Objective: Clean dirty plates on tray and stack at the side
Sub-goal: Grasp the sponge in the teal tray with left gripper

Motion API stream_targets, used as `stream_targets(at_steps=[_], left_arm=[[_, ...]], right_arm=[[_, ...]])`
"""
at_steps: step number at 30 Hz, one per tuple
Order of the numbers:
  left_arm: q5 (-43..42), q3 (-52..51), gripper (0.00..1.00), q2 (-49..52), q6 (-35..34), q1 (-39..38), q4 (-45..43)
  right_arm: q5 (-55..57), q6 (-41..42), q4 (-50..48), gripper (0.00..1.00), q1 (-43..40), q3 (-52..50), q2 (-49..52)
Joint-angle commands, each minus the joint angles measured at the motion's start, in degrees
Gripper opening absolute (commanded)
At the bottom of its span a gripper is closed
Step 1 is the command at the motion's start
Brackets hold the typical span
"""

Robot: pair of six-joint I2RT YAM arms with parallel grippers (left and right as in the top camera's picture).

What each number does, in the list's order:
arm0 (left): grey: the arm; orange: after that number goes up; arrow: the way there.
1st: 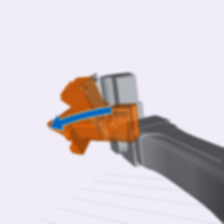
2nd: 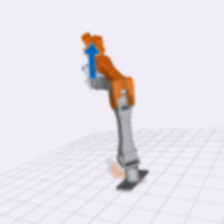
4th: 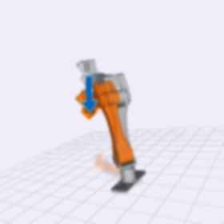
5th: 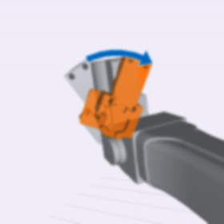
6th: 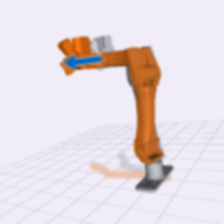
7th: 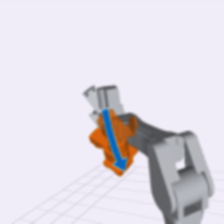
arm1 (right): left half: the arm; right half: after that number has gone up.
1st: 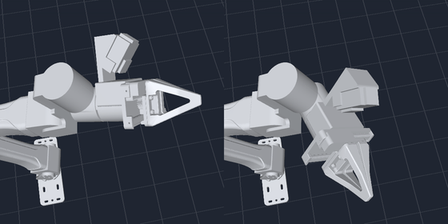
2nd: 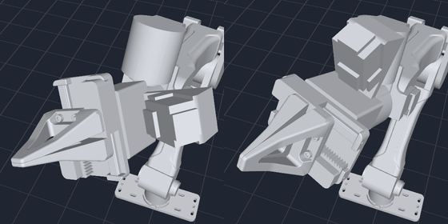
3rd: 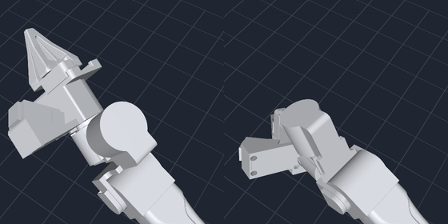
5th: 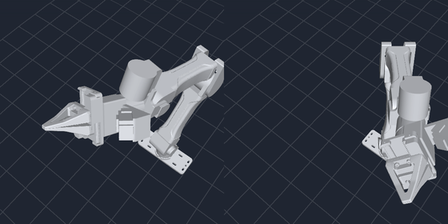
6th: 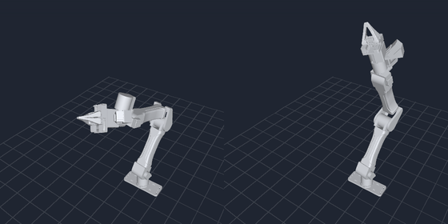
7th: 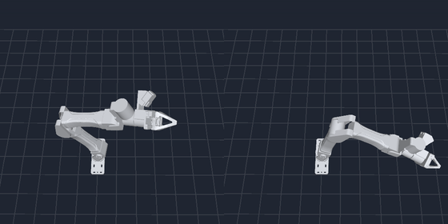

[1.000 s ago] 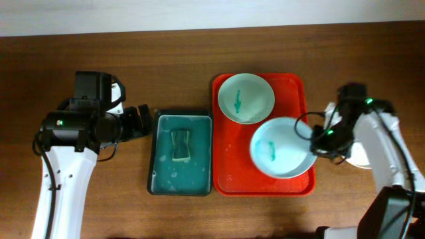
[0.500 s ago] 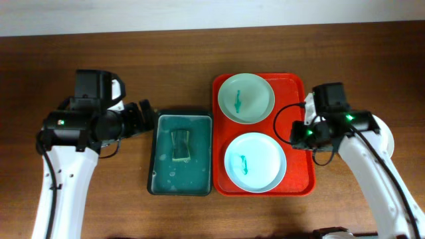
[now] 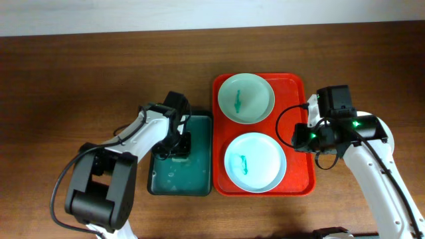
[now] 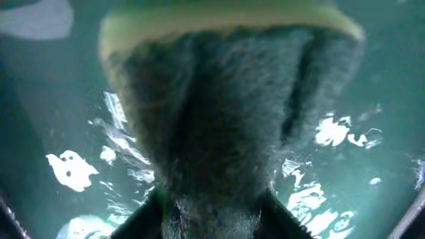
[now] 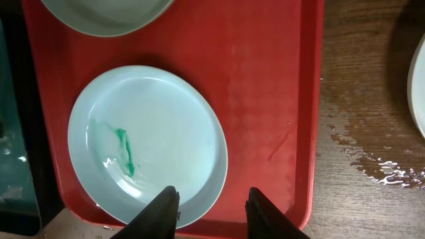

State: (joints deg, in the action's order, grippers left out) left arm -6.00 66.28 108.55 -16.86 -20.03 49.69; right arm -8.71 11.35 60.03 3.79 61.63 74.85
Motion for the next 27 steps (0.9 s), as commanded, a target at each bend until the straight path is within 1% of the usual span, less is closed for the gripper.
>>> stream_targets(at_steps=[1, 3, 4, 5, 6, 7, 8, 10, 11, 13, 14, 16, 17, 19, 20, 22, 23, 24, 26, 27], left_arm=[[-1.64, -0.66, 0.00, 3.91, -0.22, -0.11, 0.09], [-3.72, 2.99, 0.00, 3.50, -0.22, -0.04, 3.82], [-3.67, 5.18, 0.07, 3.50, -0.20, -0.04, 6.27], [-3.10, 7.54, 0.28, 3.50, -0.17, -0.04, 8.63], [-2.05, 9.01, 0.41, 3.50, -0.17, -0.04, 9.73], [-0.07, 9.88, 0.54, 3.50, -0.17, -0.07, 9.90], [2.67, 9.90, 0.57, 3.50, -0.20, -0.07, 9.38], [8.02, 9.79, 0.56, 3.65, -0.20, -0.07, 8.17], [9.11, 9.66, 0.55, 3.89, -0.20, -0.07, 6.45], [8.26, 9.18, 0.38, 4.81, -0.20, -0.26, 0.85], [8.17, 8.63, 0.28, 5.60, -0.20, -0.70, -2.16], [8.15, 8.55, 0.06, 6.99, -0.20, -1.62, -3.82], [8.11, 8.55, 0.00, 7.37, -0.20, -1.99, -3.58], [6.86, 9.31, 0.00, 7.17, -0.17, -2.08, -1.81], [5.57, 11.13, 0.02, 7.13, -0.20, -2.03, 1.05], [4.70, 14.64, 0.33, 7.13, -0.17, -2.03, 6.62], [4.70, 16.63, 0.51, 7.13, -0.20, -2.03, 9.84], [4.72, 17.84, 0.61, 7.13, -0.17, -1.95, 11.80], [4.72, 18.12, 0.71, 7.17, -0.20, -1.97, 13.20], [4.70, 17.66, 0.70, 7.21, -0.20, -2.01, 13.20]], right_arm=[[-0.28, -0.57, 0.00, 0.36, -0.04, 0.68, -0.24], [-0.28, -0.57, 0.02, 0.35, -0.04, 0.68, -0.24], [-0.28, -0.57, 0.11, 0.35, -0.04, 0.68, -0.24], [-0.31, -0.59, 0.26, 0.35, -0.04, 0.68, -0.24], [-0.31, -0.59, 0.28, 0.35, -0.04, 0.68, -0.24], [-0.26, -0.59, 0.24, 0.35, -0.07, 0.68, -0.24], [-0.28, -0.59, 0.26, 0.35, -0.04, 0.68, -0.24], [-0.26, -0.61, 0.26, 0.35, -0.04, 0.68, -0.24], [-0.26, -0.59, 0.24, 0.35, -0.04, 0.68, -0.24], [-0.28, -0.59, 0.13, 0.35, -0.04, 0.68, -0.24], [-0.26, -0.59, 0.22, 0.35, -0.04, 0.68, -0.24], [-0.28, -0.59, 0.39, 0.35, -0.04, 0.68, -0.24], [-0.28, -0.59, 0.57, 0.35, -0.04, 0.68, -0.24], [-0.28, -0.59, 0.70, 0.35, -0.04, 0.68, -0.24], [-0.28, -0.59, 0.70, 0.35, -0.04, 0.68, -0.24], [-0.28, -0.59, 0.70, 0.35, -0.04, 0.68, -0.24], [-0.31, -0.59, 0.72, 0.35, -0.04, 0.68, -0.24], [-0.28, -0.59, 0.70, 0.35, -0.04, 0.68, -0.24], [-0.28, -0.59, 0.70, 0.35, -0.04, 0.68, -0.24], [-0.28, -0.59, 0.70, 0.35, -0.04, 0.68, -0.24]])
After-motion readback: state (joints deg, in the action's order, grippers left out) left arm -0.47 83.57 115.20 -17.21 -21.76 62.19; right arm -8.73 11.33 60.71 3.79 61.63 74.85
